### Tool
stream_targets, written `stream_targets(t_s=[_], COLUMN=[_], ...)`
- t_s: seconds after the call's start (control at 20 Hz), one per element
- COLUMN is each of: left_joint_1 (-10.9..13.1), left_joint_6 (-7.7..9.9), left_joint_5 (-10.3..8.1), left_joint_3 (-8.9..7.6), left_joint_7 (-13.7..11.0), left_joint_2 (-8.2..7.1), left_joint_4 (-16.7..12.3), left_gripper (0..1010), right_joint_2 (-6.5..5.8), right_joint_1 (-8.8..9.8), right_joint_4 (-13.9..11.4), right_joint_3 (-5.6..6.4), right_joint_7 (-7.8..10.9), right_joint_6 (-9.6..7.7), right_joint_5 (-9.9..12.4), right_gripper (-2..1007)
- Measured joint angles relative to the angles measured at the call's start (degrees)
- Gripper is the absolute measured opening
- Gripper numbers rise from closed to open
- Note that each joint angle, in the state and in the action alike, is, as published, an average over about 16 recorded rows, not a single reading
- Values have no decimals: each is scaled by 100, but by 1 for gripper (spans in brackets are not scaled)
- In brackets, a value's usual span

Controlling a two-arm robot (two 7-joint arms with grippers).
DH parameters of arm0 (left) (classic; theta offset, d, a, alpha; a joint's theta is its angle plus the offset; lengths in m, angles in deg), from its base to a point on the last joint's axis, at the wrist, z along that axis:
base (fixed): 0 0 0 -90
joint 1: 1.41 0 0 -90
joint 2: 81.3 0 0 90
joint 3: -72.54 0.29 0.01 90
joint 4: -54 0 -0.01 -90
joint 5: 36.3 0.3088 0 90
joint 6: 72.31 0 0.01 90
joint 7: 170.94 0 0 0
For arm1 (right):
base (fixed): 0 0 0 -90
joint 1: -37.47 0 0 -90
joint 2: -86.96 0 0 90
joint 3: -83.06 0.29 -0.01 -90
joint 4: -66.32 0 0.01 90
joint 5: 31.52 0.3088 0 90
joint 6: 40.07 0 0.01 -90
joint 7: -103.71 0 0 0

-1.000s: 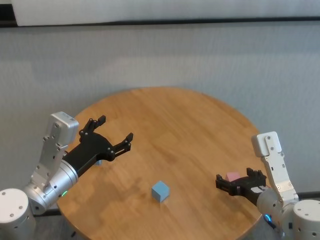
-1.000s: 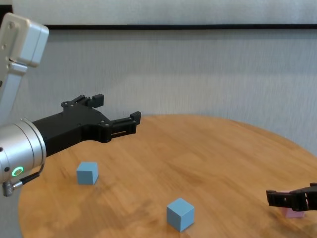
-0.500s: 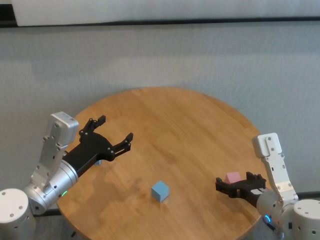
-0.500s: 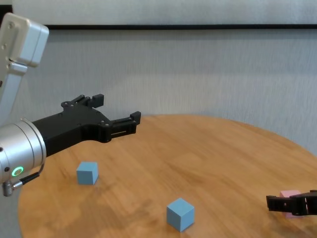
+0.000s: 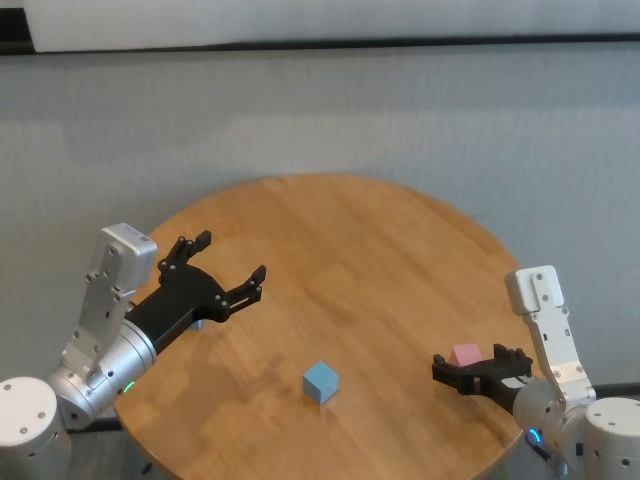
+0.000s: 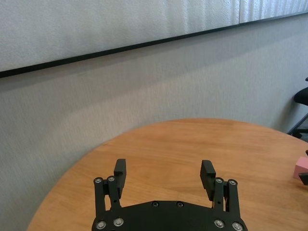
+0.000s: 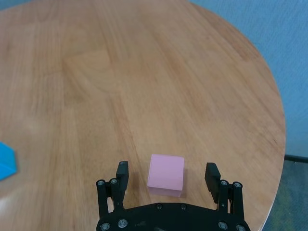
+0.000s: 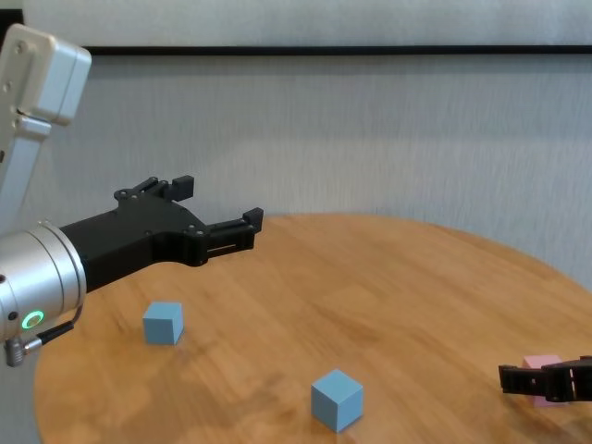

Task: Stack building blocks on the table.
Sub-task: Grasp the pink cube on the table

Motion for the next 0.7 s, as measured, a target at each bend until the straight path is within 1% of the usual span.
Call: stream_targets(t_s=[0.45,0.7], left_joint_1=[0,0], left_joint_6=[0,0], left_joint_5=[0,0], left_joint_3=[0,0], left_joint_7=[0,0], left_joint_2=[0,0], left_joint_4=[0,0], left_gripper=[1002,1002], right_joint_2=[119,176], right_joint_1=[-8,-18], right_joint_4=[80,130], right_joint_3=[95,127], right_joint_7=[26,45], right_joint_6=[-7,-4], right_joint_5=[-78,-133], right_gripper=[1005,1005])
